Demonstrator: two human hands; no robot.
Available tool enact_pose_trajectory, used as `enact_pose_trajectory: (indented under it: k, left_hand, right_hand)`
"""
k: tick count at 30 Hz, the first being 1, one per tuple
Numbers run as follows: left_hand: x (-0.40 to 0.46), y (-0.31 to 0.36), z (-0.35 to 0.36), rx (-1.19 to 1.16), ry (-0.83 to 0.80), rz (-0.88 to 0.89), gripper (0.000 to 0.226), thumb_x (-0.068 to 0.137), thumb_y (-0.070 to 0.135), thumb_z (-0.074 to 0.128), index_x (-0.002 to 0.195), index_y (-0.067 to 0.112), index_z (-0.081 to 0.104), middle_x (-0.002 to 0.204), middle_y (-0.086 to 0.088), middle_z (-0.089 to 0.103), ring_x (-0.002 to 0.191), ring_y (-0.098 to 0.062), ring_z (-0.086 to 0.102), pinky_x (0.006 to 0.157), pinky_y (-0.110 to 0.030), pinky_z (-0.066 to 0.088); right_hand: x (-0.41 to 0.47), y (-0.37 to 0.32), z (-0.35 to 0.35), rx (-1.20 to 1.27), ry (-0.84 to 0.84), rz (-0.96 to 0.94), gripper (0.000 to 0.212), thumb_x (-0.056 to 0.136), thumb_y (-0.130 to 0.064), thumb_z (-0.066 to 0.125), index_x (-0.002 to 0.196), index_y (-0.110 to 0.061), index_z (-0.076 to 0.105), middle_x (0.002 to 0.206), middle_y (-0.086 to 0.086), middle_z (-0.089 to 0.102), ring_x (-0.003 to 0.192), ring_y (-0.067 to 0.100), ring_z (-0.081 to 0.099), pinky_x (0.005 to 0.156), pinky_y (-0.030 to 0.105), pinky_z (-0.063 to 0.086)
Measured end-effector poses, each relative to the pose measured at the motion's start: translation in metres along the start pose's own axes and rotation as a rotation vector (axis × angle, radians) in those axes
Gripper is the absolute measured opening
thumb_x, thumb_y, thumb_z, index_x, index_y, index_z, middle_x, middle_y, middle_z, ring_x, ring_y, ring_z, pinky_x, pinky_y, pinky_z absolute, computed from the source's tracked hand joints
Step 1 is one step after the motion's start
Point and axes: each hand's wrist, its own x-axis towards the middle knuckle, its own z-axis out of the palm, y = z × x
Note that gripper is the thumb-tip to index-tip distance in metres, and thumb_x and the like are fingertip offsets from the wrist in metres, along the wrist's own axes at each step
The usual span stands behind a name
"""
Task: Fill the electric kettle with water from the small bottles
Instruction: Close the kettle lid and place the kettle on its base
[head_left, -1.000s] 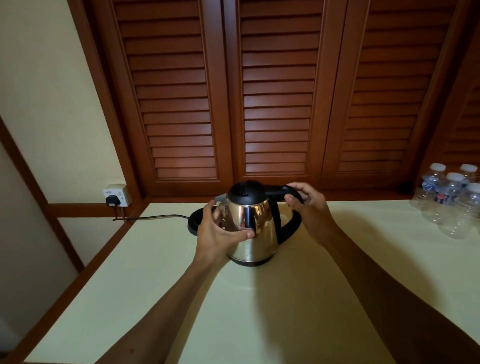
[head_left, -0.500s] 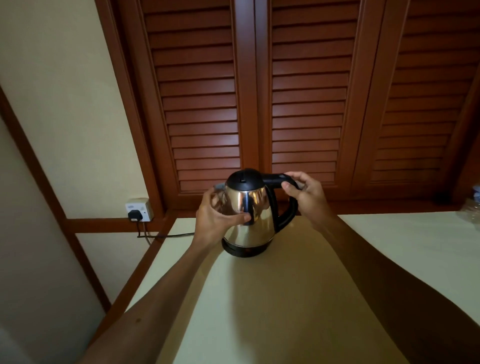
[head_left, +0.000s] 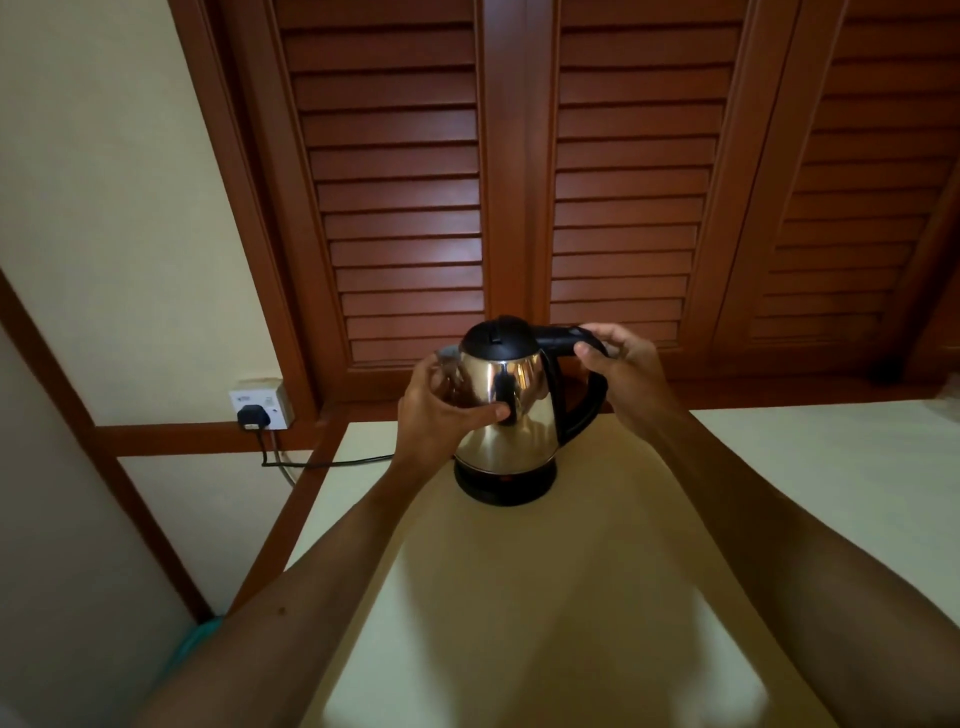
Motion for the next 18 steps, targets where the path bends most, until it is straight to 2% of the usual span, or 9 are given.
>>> enact_pose_trajectory:
  k: [11,14,18]
  left_hand:
    - [-0.01,-0.004,-0.001,0.009,-0.033,0.052,0.098,0.044,0.036,0.095,0.131,0.025,0.051,0.119,0.004,0.068,0.11,-0.013,0.066,0.092,-0.044,0.057]
    - [-0.011,-0.006,0.0,0.014,-0.04,0.064,0.094,0.05,0.031,0.095,0.132,0.026,0.05,0.122,0.006,0.067,0.113,-0.01,0.065,0.094,-0.041,0.057]
    - [-0.015,-0.011,0.002,0.011,-0.053,0.075,0.094,0.06,0.02,0.094,0.139,0.024,0.043,0.127,0.009,0.063,0.116,-0.005,0.061,0.095,-0.029,0.055]
  right_hand:
    - [-0.016,0.01,-0.003,0.001,0.019,-0.014,0.022,0.087,-0.002,0.064,0.108,-0.009,0.063,0.101,0.006,0.069,0.1,0.022,0.064,0.099,0.044,0.049]
    - [-0.014,0.01,-0.005,-0.011,-0.011,-0.007,0.022,0.088,-0.005,0.063,0.109,-0.01,0.063,0.105,0.008,0.068,0.104,0.026,0.063,0.101,0.048,0.047]
    - [-0.016,0.008,-0.007,-0.038,-0.046,-0.044,0.024,0.087,-0.01,0.064,0.109,-0.02,0.063,0.109,0.006,0.068,0.107,0.024,0.063,0.101,0.048,0.046]
